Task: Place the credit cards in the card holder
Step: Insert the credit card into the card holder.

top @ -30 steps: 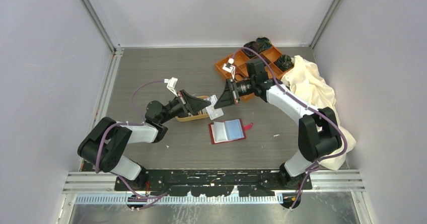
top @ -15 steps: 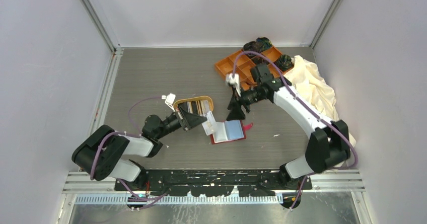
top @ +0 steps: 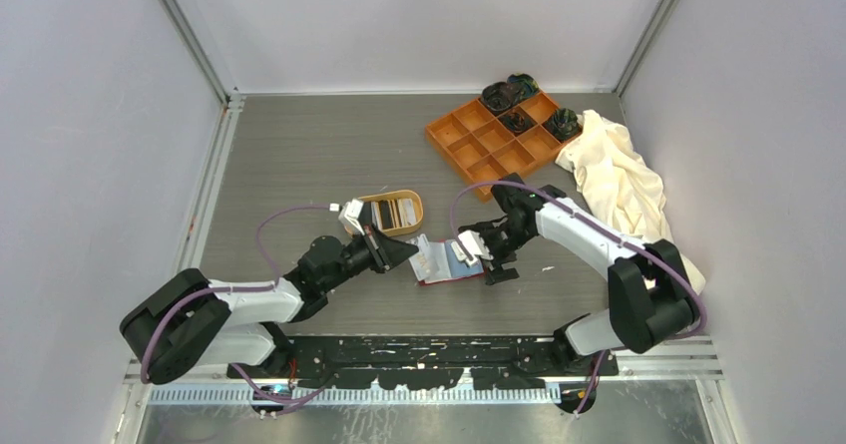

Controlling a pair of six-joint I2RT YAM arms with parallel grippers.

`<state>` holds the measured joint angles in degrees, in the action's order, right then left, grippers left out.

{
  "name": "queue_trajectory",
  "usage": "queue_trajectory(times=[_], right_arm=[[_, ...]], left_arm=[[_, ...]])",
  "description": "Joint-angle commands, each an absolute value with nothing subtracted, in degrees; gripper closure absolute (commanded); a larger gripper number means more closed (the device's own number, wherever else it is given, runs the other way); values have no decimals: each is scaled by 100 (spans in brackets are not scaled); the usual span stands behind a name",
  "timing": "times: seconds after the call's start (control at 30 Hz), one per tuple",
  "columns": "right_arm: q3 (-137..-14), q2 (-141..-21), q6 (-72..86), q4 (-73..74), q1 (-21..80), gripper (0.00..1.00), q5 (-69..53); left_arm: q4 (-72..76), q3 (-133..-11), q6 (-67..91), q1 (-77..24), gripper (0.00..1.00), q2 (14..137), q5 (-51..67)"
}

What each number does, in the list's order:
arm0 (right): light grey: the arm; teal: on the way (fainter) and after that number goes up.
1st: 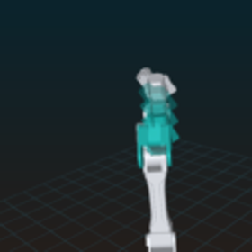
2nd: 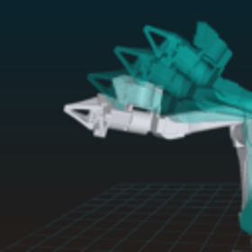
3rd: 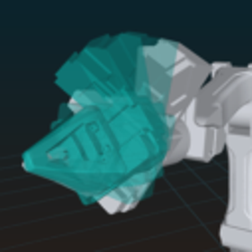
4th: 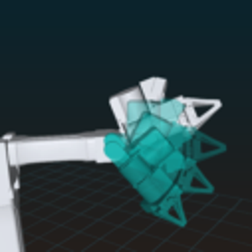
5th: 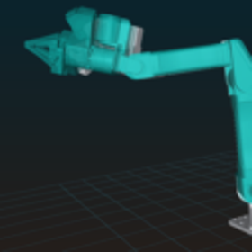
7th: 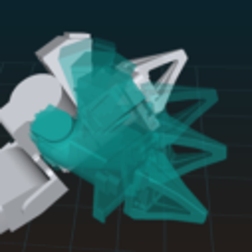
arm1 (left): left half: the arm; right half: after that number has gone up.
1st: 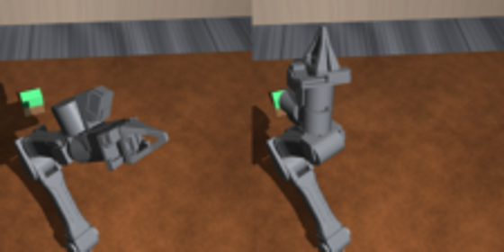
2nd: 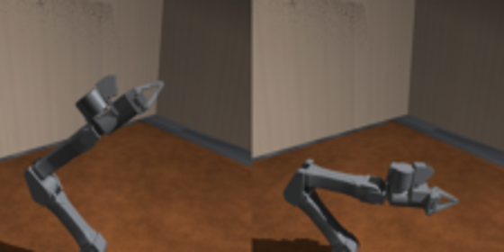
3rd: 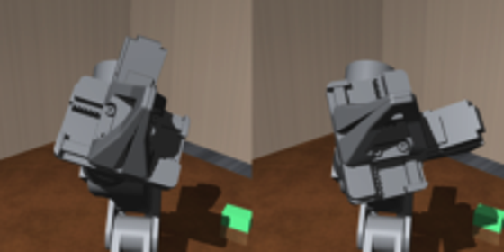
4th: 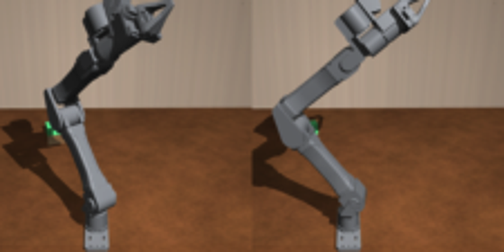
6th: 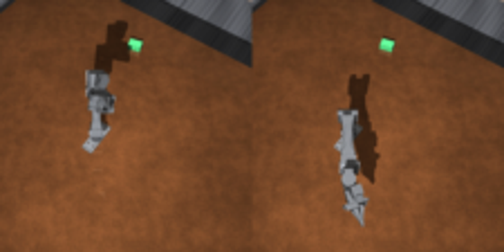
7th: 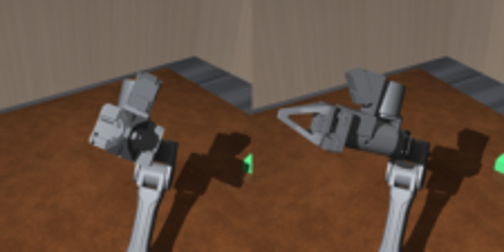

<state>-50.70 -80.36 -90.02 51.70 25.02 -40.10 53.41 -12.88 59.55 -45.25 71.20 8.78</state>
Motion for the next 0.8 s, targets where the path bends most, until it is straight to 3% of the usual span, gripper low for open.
queue_trajectory(times=[0.0, 0.43, 0.77], right_arm=[[-5001, -8206, -9279, 4715, 2710, 12, -3297], [-4973, -8529, -8772, 4209, 2860, 14, -2605], [-5018, -8700, -8736, 4232, 2901, 15, -2387]], left_arm=[[5232, -1516, 5928, -4546, 100, 7417, 486], [6628, -1908, 6317, -4609, 100, 9284, 225], [6636, -2015, 6558, -4842, 100, 9749, -428]])
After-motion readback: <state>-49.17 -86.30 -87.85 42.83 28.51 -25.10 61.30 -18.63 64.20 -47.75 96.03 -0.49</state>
